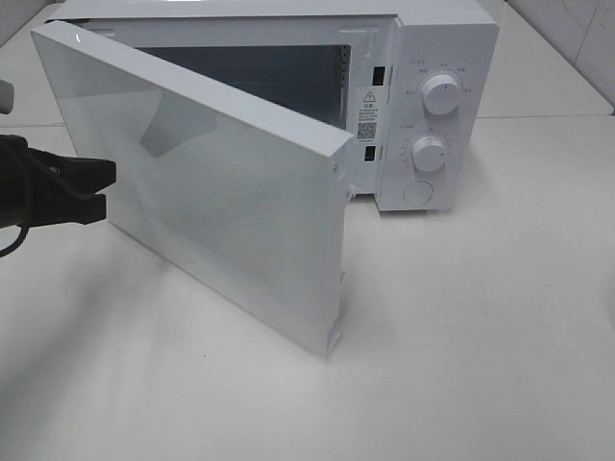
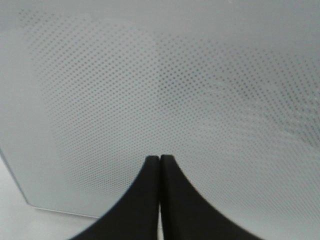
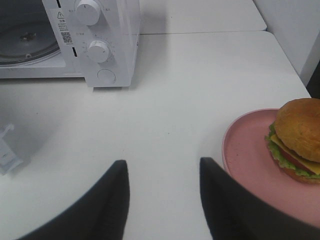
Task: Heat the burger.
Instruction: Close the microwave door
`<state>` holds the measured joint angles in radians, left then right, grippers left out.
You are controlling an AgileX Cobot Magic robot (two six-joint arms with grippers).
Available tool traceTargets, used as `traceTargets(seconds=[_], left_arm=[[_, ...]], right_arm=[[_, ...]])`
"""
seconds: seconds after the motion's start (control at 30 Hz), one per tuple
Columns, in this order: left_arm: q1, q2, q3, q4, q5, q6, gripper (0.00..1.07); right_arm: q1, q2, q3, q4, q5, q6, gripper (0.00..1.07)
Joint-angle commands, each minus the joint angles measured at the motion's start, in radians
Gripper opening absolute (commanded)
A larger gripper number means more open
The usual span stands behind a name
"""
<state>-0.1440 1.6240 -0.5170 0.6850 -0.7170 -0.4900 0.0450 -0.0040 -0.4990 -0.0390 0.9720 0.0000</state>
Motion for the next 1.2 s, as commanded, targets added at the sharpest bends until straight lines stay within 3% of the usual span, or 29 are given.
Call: traceTargets(seconds=[0.03, 0.53, 0.6, 0.63, 0.67, 0.73, 1.2], left_arm=[[-0.004, -0.002, -0.011, -0.039, -0.014, 0.003, 0.0], [-0.009, 0.019, -0.036, -0.11, -0.03, 0.009, 0.0], [-0.028, 0.024, -0.048, -0.124, -0.028, 0.034, 0.0], [-0.049, 0.031, -0.059, -0.155, -0.028, 0.08, 0.0], [-0.049, 0.031, -0.059, -0.155, -0.028, 0.08, 0.0], [-0.073, 0.055, -0.079, -0.234, -0.033, 0.143, 0.0], [-0.075, 0.137, -0.155, -0.262, -0.147, 0.16, 0.0]], right_arm=[[-0.001, -0.026, 0.004, -0.005, -0.01, 0.0, 0.47], [-0.001, -0.026, 0.004, -0.005, -0.01, 0.0, 0.47], [-0.001, -0.026, 0.004, -0.005, -0.01, 0.0, 0.47], [-0.001, -0.026, 0.004, -0.005, -0.01, 0.0, 0.47], [-0.001, -0.026, 0.004, -0.005, -0.01, 0.0, 0.47], [-0.001, -0.026, 0.004, -0.005, -0.01, 0.0, 0.47], [-0.001, -0.026, 0.004, -0.005, -0.01, 0.0, 0.47]])
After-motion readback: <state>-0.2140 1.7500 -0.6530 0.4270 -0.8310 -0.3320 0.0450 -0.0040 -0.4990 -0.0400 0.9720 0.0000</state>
